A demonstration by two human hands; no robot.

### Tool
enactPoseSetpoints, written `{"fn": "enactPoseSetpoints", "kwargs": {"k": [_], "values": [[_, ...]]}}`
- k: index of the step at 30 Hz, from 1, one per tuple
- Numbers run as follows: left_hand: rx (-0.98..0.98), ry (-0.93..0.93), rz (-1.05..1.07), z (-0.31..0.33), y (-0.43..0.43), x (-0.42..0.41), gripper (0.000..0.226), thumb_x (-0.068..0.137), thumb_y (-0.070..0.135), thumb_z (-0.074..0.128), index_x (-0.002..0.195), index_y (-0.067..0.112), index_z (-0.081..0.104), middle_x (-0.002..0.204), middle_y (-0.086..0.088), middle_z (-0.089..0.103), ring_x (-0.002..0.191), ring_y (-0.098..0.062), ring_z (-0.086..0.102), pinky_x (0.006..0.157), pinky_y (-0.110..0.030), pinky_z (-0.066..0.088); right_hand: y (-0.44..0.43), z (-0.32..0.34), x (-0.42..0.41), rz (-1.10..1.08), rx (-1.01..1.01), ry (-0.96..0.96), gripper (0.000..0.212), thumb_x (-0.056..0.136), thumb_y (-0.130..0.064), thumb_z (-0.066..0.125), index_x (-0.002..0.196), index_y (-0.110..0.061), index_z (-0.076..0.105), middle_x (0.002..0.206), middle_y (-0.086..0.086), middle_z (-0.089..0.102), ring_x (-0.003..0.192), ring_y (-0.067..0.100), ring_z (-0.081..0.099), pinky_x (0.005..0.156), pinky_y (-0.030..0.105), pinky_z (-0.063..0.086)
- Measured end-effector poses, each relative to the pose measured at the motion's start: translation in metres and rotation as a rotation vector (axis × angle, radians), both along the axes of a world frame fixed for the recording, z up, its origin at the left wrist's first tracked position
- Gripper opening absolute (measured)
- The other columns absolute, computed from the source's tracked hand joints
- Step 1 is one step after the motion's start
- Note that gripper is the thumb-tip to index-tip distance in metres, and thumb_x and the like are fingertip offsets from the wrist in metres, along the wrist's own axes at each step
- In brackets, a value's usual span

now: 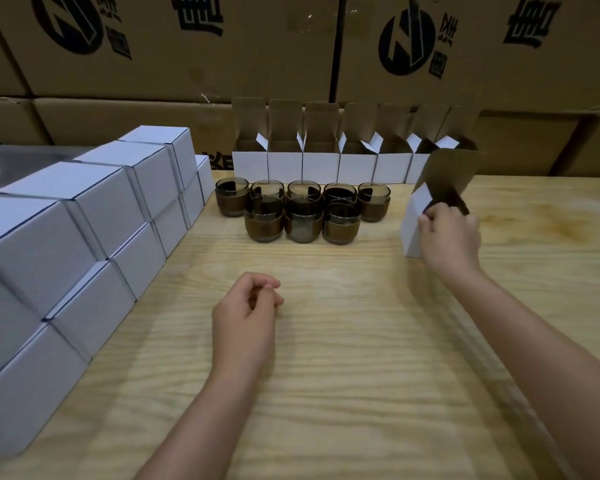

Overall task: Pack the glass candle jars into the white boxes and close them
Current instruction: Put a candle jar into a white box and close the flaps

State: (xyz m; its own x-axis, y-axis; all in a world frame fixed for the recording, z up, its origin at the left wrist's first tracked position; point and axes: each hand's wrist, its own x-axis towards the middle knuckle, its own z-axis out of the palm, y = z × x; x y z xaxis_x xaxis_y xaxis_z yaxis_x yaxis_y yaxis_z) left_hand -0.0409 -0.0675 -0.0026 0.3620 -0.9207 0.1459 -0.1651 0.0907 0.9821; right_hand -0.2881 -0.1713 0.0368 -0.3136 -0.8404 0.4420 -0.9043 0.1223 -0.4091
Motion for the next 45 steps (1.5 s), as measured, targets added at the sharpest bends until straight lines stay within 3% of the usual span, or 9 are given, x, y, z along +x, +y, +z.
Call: {"fn": "enactPoseSetpoints", "kwargs": {"k": [7, 14, 21, 24, 28, 32, 37, 43, 45], "values": [[-0.096, 0.127, -0.019, 0.008, 0.004, -0.002, 0.008, 0.096, 0.033, 0.049, 0.102, 0.033, 0.054, 0.103, 0.009, 0.062, 0.096, -0.002, 0.057, 0.075, -0.018, 0.042, 0.073, 0.004, 0.107, 0.155, 0.047, 0.015, 0.023, 0.100, -0.030, 0.036, 0.107, -0.017, 0.055, 0.110, 0.005, 0.057, 0.110, 0.028, 0.038, 0.080, 0.038, 0.022], [-0.163, 0.196, -0.103, 0.013, 0.009, -0.003, 0.052, 0.090, 0.056, 0.043, 0.139, 0.040, 0.034, 0.134, 0.017, 0.037, 0.124, 0.006, 0.037, 0.087, -0.010, 0.031, 0.120, -0.001, 0.168, 0.262, -0.041, -0.055, 0.017, 0.097, -0.031, 0.042, 0.101, -0.023, 0.056, 0.101, -0.005, 0.057, 0.104, 0.019, 0.039, 0.071, 0.032, 0.009], [-0.148, 0.215, -0.133, 0.013, 0.009, -0.001, 0.064, 0.076, 0.066, 0.048, 0.134, 0.043, 0.037, 0.134, -0.001, 0.050, 0.118, -0.016, 0.054, 0.102, -0.045, 0.044, 0.132, -0.013, 0.165, 0.543, -0.436, -0.177, 0.026, 0.082, -0.011, 0.046, 0.093, -0.011, 0.069, 0.094, 0.004, 0.061, 0.080, 0.021, 0.057, 0.073, 0.034, 0.036], [-0.157, 0.221, -0.142, 0.012, 0.010, -0.001, 0.074, 0.067, 0.072, 0.051, 0.134, 0.044, 0.036, 0.134, 0.001, 0.048, 0.125, -0.015, 0.049, 0.098, -0.033, 0.045, 0.123, -0.017, 0.153, 0.577, -0.636, -0.336, 0.032, 0.083, -0.008, 0.047, 0.110, -0.006, 0.063, 0.108, 0.010, 0.049, 0.087, 0.018, 0.052, 0.074, 0.039, 0.048], [-0.156, 0.173, -0.150, 0.010, 0.006, -0.001, 0.070, 0.070, 0.067, 0.054, 0.132, 0.043, 0.035, 0.124, 0.009, 0.052, 0.120, -0.010, 0.050, 0.086, -0.019, 0.041, 0.108, -0.021, 0.147, 0.590, -0.333, -0.688, 0.040, 0.092, -0.028, 0.055, 0.131, -0.027, 0.045, 0.134, 0.001, 0.041, 0.124, 0.010, 0.039, 0.103, 0.030, 0.038], [-0.189, 0.111, -0.139, 0.010, 0.004, -0.001, 0.044, 0.077, 0.058, 0.052, 0.119, 0.051, 0.042, 0.111, 0.008, 0.059, 0.098, 0.000, 0.060, 0.076, -0.013, 0.045, 0.103, -0.023, 0.148, 0.700, -0.251, -0.777, 0.024, 0.095, -0.029, 0.049, 0.118, -0.031, 0.054, 0.129, 0.001, 0.051, 0.118, -0.004, 0.045, 0.085, 0.004, 0.038], [-0.202, 0.122, -0.150, 0.011, 0.004, -0.004, 0.033, 0.084, 0.058, 0.040, 0.117, 0.054, 0.037, 0.133, 0.008, 0.050, 0.122, -0.008, 0.050, 0.102, -0.032, 0.044, 0.097, -0.020, 0.147, 0.653, -0.275, -0.855, 0.030, 0.094, -0.033, 0.033, 0.114, -0.034, 0.055, 0.120, -0.006, 0.057, 0.115, 0.003, 0.051, 0.095, 0.019, 0.043], [-0.180, 0.112, -0.121, 0.009, 0.004, -0.004, 0.061, 0.087, 0.059, 0.031, 0.142, 0.033, 0.032, 0.137, 0.020, 0.037, 0.127, 0.005, 0.033, 0.090, 0.003, 0.030, 0.089, -0.025, 0.139, 0.506, -0.254, -1.078, 0.030, 0.082, -0.028, 0.030, 0.094, -0.032, 0.057, 0.090, -0.026, 0.059, 0.077, -0.014, 0.052, 0.073, 0.018, 0.043], [-0.166, 0.143, -0.118, 0.009, 0.003, -0.003, 0.051, 0.095, 0.051, 0.032, 0.142, 0.032, 0.034, 0.143, 0.015, 0.037, 0.130, 0.002, 0.033, 0.098, -0.005, 0.031, 0.088, -0.028, 0.136, 0.505, -0.186, -1.089, 0.031, 0.079, -0.027, 0.030, 0.091, -0.032, 0.059, 0.089, -0.023, 0.061, 0.074, -0.010, 0.054, 0.072, 0.027, 0.047]]}}
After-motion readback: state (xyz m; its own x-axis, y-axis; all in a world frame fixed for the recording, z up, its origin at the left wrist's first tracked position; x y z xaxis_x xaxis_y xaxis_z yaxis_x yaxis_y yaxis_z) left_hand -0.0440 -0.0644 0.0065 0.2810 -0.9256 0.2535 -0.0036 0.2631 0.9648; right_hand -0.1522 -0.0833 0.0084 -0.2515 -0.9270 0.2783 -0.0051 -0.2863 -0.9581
